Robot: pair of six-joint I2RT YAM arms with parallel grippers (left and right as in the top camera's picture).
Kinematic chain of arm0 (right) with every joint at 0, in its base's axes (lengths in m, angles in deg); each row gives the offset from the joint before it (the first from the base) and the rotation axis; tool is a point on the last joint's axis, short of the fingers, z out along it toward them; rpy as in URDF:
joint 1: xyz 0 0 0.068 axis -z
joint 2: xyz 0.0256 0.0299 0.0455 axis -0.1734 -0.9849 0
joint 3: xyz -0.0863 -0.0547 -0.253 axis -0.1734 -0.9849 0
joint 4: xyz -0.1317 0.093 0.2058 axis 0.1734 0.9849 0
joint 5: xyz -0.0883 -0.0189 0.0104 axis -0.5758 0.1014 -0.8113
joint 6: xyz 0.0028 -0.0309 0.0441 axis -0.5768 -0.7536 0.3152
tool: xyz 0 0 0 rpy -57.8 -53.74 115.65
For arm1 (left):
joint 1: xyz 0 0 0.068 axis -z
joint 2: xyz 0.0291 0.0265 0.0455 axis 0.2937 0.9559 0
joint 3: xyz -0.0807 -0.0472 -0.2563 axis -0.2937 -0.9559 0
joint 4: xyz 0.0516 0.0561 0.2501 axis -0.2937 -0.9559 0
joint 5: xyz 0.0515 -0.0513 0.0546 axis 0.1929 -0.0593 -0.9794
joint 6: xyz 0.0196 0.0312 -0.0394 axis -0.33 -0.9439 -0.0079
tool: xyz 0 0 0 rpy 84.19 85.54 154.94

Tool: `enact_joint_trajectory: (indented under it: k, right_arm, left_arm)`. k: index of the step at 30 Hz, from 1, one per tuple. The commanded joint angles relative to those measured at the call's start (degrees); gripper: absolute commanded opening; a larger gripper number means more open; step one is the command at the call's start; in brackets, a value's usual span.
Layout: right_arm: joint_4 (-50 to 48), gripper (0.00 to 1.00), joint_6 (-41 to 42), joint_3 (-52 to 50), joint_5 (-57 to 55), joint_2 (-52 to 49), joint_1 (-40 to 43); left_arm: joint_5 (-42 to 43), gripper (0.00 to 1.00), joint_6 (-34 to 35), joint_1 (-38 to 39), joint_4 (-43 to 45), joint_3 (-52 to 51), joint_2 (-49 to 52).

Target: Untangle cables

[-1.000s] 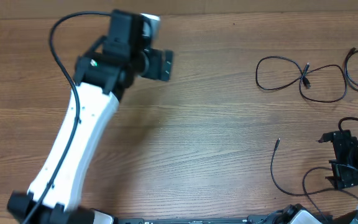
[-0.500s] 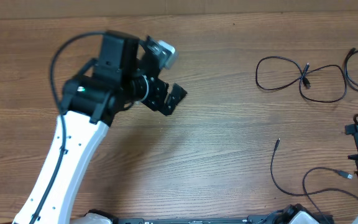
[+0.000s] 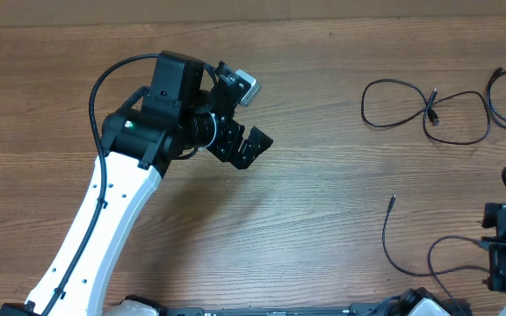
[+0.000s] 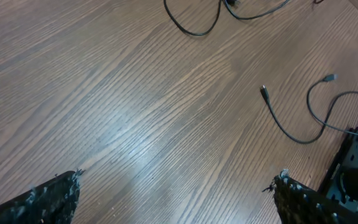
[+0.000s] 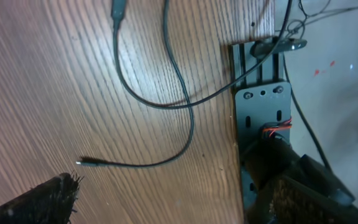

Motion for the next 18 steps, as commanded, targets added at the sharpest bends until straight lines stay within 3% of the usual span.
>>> enact_joint_trajectory:
  k: [1, 7, 18]
  right_arm:
    - [-0.2, 1.00, 6.6, -3.8, -1.6, 0.3, -0.4]
    - [-1.4, 1.00, 12.6, -12.9, -3.1, 0.3, -0.4]
    - [-11.1, 1.00, 12.5, -13.3, -3.0, 0.2, -0.4]
  left_arm:
    - [-1.1, 0.99, -1.3, -0.2, -0.3, 0.2, -0.4]
    - [-1.4, 0.99, -1.3, -0.2, -0.5, 0.2, -0.4]
    - [-3.9, 1.00, -1.3, -0.2, -1.0, 0.2, -0.4]
